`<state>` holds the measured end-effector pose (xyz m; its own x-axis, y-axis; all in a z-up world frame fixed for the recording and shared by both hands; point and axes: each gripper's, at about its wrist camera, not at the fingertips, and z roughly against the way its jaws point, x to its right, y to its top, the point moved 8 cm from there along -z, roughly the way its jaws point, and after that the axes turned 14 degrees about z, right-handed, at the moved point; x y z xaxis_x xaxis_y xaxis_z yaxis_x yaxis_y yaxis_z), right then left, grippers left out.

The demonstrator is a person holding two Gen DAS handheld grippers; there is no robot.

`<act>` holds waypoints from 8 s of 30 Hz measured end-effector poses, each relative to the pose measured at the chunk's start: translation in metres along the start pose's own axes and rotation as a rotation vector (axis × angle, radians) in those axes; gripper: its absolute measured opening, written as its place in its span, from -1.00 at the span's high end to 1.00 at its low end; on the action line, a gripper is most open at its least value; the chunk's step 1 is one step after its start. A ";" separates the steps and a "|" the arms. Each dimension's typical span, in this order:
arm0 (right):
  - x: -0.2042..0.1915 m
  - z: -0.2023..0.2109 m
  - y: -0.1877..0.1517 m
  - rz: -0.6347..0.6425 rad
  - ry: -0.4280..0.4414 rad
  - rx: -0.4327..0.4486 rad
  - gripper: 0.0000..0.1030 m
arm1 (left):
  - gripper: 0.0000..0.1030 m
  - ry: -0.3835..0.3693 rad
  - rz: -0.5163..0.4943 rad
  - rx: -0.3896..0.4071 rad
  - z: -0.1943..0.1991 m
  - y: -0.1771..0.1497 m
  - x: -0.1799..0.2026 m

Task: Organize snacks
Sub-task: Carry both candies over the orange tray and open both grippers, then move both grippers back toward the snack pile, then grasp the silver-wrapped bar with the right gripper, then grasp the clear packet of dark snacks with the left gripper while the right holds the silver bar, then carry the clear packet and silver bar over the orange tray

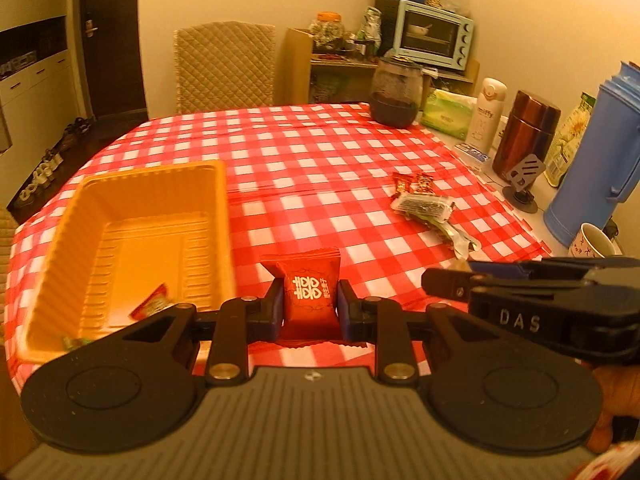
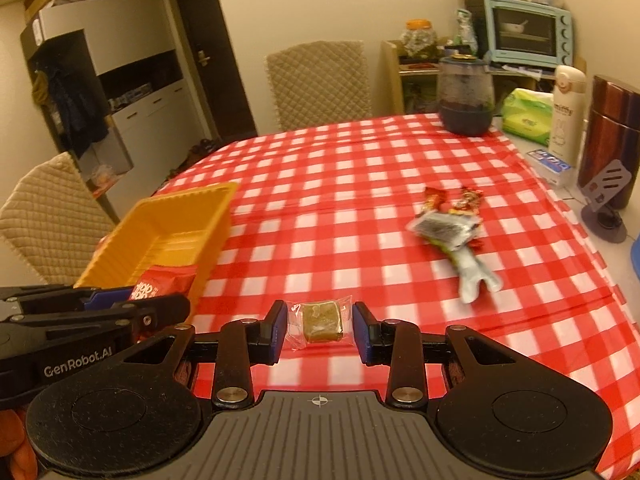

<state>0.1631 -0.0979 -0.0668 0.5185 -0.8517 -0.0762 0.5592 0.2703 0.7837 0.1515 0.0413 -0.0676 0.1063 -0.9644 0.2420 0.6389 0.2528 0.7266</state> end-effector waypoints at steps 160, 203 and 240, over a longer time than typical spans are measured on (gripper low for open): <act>0.148 -0.069 -0.005 0.033 -0.137 -0.107 -0.33 | -0.84 -0.045 -0.082 -0.093 -0.122 0.038 0.067; 0.155 -0.064 -0.038 -0.033 -0.231 -0.146 0.41 | -0.72 -0.141 -0.131 -0.127 -0.172 0.018 0.084; 0.157 -0.060 -0.023 -0.115 -0.249 -0.095 0.41 | 0.32 -0.079 -0.137 -0.166 -0.162 -0.014 0.087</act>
<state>0.2709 -0.2106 -0.1338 0.2802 -0.9599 0.0017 0.6695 0.1967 0.7163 0.2753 -0.0584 -0.1608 -0.0453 -0.9782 0.2026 0.7605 0.0977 0.6419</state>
